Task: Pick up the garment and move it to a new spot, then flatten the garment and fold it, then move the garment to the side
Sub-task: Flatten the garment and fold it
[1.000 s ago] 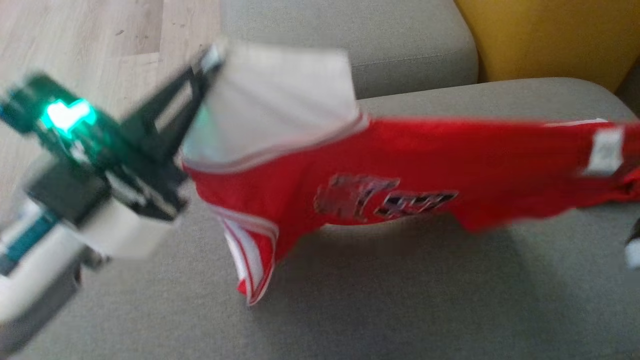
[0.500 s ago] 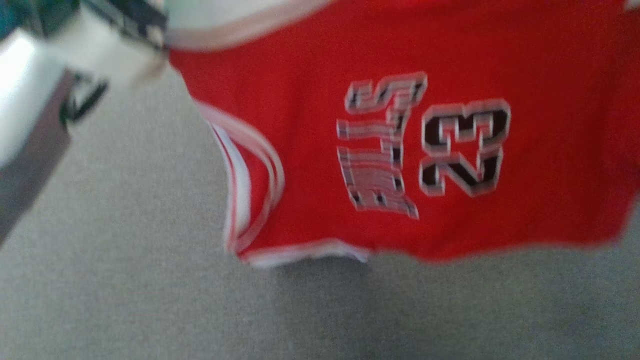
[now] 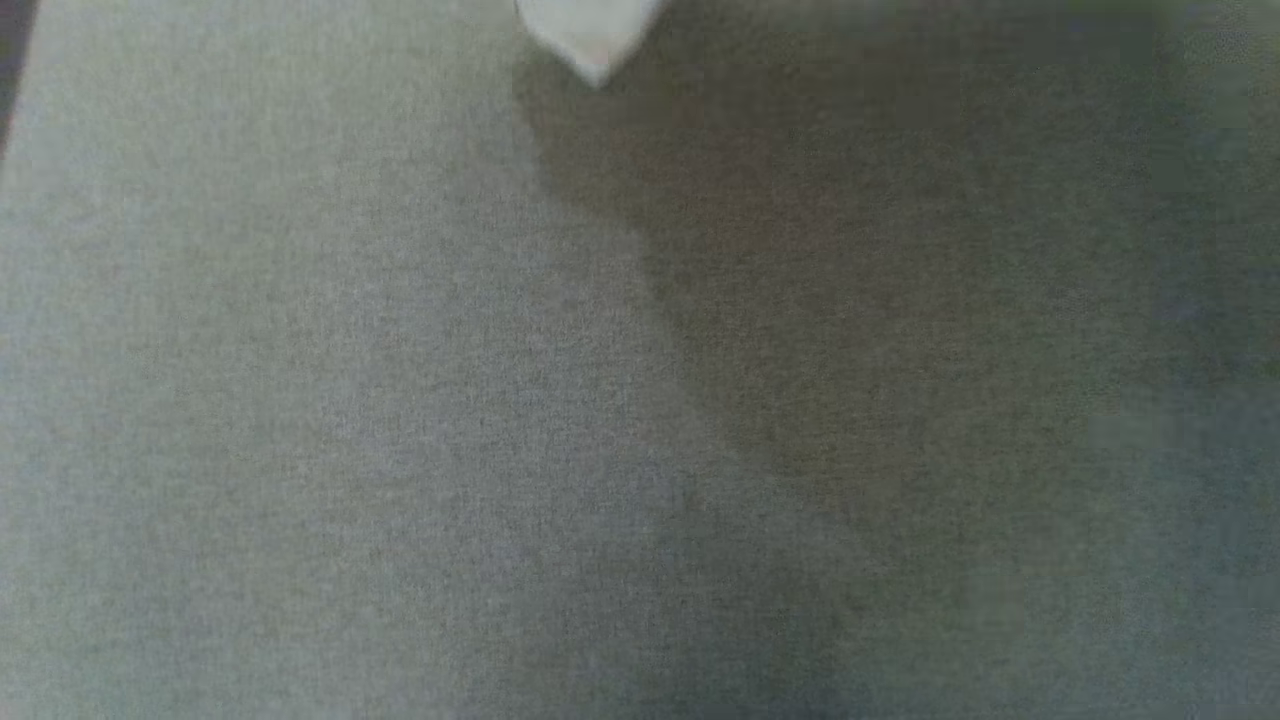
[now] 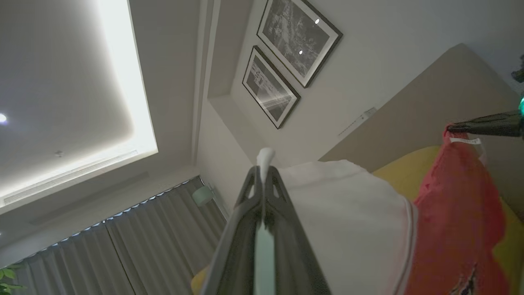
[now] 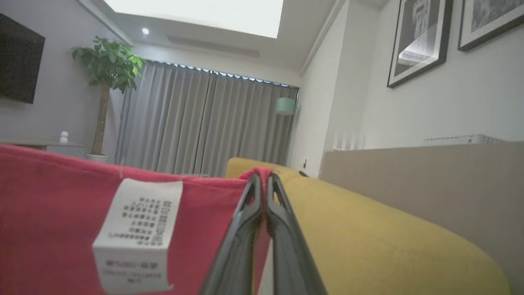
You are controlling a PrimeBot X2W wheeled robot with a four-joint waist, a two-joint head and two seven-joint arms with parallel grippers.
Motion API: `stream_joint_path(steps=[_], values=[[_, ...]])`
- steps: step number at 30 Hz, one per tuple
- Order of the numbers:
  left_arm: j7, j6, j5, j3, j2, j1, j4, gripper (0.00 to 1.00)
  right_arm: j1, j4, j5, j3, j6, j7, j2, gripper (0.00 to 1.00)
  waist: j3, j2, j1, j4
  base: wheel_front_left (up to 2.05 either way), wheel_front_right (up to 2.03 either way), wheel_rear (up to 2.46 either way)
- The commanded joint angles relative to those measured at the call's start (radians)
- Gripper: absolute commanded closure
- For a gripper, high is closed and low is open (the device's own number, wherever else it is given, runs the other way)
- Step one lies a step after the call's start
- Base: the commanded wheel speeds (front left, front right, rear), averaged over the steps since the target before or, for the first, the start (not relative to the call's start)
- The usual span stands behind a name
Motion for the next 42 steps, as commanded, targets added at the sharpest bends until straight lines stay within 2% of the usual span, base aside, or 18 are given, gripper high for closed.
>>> stream_joint_path(steps=[1,8,14,17,24,29,34,38,42], values=[[0.000,-0.007,0.005,0.042,0.039,0.005,-0.021,1.00,0.017,-0.017,-0.007,0.011,0.007,-0.006,-0.012,1.00,0.037,0.0000,-0.0002,0.012,0.00,0.00,0.00],[0.000,-0.031,0.043,0.050,0.063,0.295,-0.119,1.00,0.183,0.079,-0.011,0.047,0.007,-0.056,0.000,1.00,0.060,0.0000,-0.0002,0.025,0.00,0.00,0.00],[0.000,-0.029,0.031,0.065,0.057,0.637,-0.193,1.00,0.427,0.113,0.015,0.004,0.007,-0.079,0.032,1.00,-0.010,0.0000,-0.0002,0.035,0.00,0.00,0.00],[0.000,-0.026,0.004,0.094,0.045,0.824,-0.241,1.00,0.564,0.099,0.021,-0.033,0.007,-0.082,0.063,1.00,-0.062,0.0000,-0.0002,0.032,0.00,0.00,0.00],[0.000,-0.028,0.076,0.053,0.047,1.161,-0.283,1.00,0.891,-0.010,-0.022,-0.162,0.007,-0.083,0.135,1.00,-0.171,0.0000,-0.0002,0.041,0.00,0.00,0.00],[0.000,-0.019,0.096,0.034,0.043,1.296,-0.281,1.00,1.073,-0.121,-0.051,-0.237,0.007,-0.066,0.193,1.00,-0.211,0.0000,-0.0002,0.043,0.00,0.00,0.00],[0.000,-0.022,0.031,0.032,0.037,1.398,-0.248,1.00,1.185,-0.237,-0.088,-0.272,0.007,-0.008,0.252,1.00,-0.227,0.0000,-0.0002,0.030,0.00,0.00,0.00],[0.000,-0.025,0.033,0.039,0.027,1.368,-0.231,1.00,1.192,-0.273,-0.105,-0.284,0.007,0.023,0.284,1.00,-0.218,0.0000,-0.0002,0.025,0.00,0.00,0.00],[0.000,-0.031,0.063,0.051,0.007,1.270,-0.216,1.00,1.155,-0.286,-0.126,-0.305,0.007,0.045,0.310,1.00,-0.193,0.0000,-0.0002,0.024,0.00,0.00,0.00]])
